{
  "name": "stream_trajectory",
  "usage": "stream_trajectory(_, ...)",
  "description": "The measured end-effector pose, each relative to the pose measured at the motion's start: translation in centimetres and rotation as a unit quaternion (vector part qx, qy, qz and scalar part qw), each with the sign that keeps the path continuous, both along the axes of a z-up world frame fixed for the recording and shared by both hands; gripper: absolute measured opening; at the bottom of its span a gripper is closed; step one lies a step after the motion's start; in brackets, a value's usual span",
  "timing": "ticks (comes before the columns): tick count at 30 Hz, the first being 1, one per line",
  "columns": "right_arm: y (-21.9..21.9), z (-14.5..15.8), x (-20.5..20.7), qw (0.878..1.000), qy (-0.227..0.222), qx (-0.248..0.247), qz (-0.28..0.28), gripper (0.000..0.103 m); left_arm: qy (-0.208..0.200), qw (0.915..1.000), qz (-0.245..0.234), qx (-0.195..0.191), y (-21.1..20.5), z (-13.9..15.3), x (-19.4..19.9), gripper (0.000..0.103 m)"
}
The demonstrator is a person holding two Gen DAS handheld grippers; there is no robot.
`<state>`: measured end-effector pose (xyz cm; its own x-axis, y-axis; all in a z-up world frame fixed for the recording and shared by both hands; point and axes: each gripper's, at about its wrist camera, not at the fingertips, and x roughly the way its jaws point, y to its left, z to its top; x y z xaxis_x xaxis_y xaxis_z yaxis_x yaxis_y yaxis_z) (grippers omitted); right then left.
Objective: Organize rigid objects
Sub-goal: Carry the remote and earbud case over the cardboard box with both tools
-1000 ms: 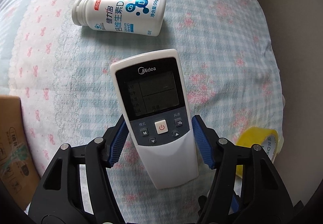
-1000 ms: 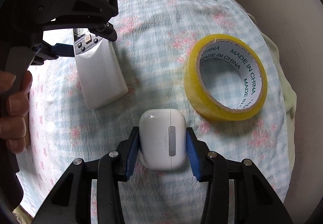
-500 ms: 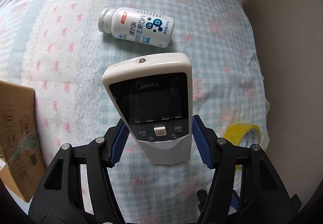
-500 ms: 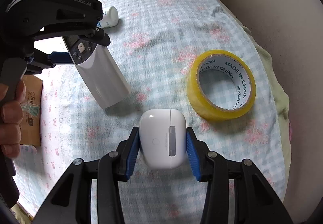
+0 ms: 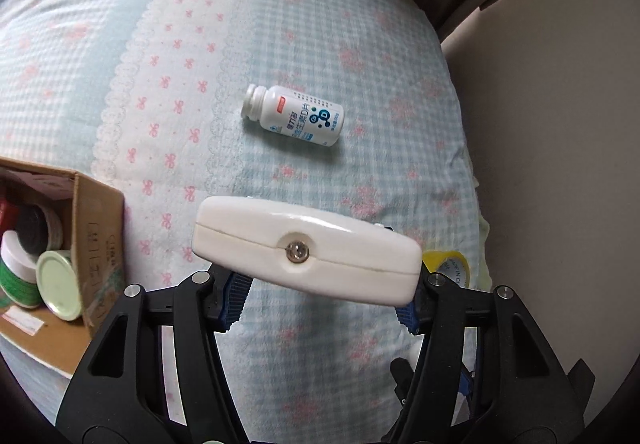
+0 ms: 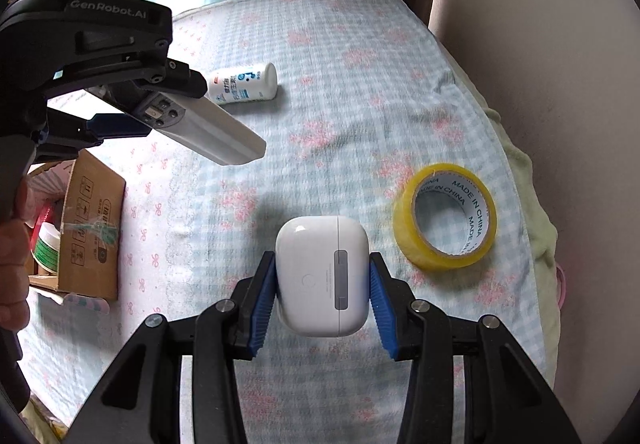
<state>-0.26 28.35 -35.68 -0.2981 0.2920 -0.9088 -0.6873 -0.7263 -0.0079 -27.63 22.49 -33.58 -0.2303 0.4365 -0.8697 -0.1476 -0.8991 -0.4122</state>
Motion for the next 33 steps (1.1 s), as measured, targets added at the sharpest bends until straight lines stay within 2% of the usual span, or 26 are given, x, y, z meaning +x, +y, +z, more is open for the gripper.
stream_trajectory(5, -2.7, 3.8, -1.8, 0.999, 0.021, 0.017, 0.018, 0.041, 0.027, 0.9995, 0.006, 0.017, -5.1, 4.5, 0.4, 0.056)
stream_trajectory(9, -5.7, 7.2, -4.2, 0.998, 0.04, 0.026, 0.039, 0.041, 0.051, 0.9982, 0.015, 0.027, -10.8, 8.6, 0.8, 0.056)
stream_trajectory(14, -10.6, 11.1, -8.0, 0.995, 0.074, 0.016, 0.071, 0.041, 0.073, 0.9968, 0.026, 0.016, -18.9, 12.1, 1.2, 0.056)
stream_trajectory(17, -13.7, 12.4, -10.5, 0.992, 0.093, 0.001, 0.09, 0.041, 0.081, 0.996, 0.037, 0.005, -24.1, 13.3, 1.6, 0.056)
stream_trajectory(21, -17.9, 13.1, -14.0, 0.988, 0.102, -0.013, 0.117, 0.041, 0.08, 0.9957, 0.043, -0.015, -30.6, 13.3, 1.8, 0.056)
stream_trajectory(25, -21.1, 11.9, -16.8, 0.984, 0.111, -0.041, 0.131, 0.041, 0.078, 0.9952, 0.046, -0.039, -35.9, 12.1, 1.6, 0.056)
stream_trajectory(29, -23.5, 9.8, -18.9, 0.984, 0.107, -0.064, 0.131, 0.041, 0.068, 0.9953, 0.027, -0.064, -39.4, 9.7, 1.5, 0.056)
stream_trajectory(33, -25.0, 7.6, -20.0, 0.985, 0.092, -0.075, 0.128, 0.041, 0.056, 0.9948, 0.002, -0.085, -41.0, 6.7, 1.7, 0.056)
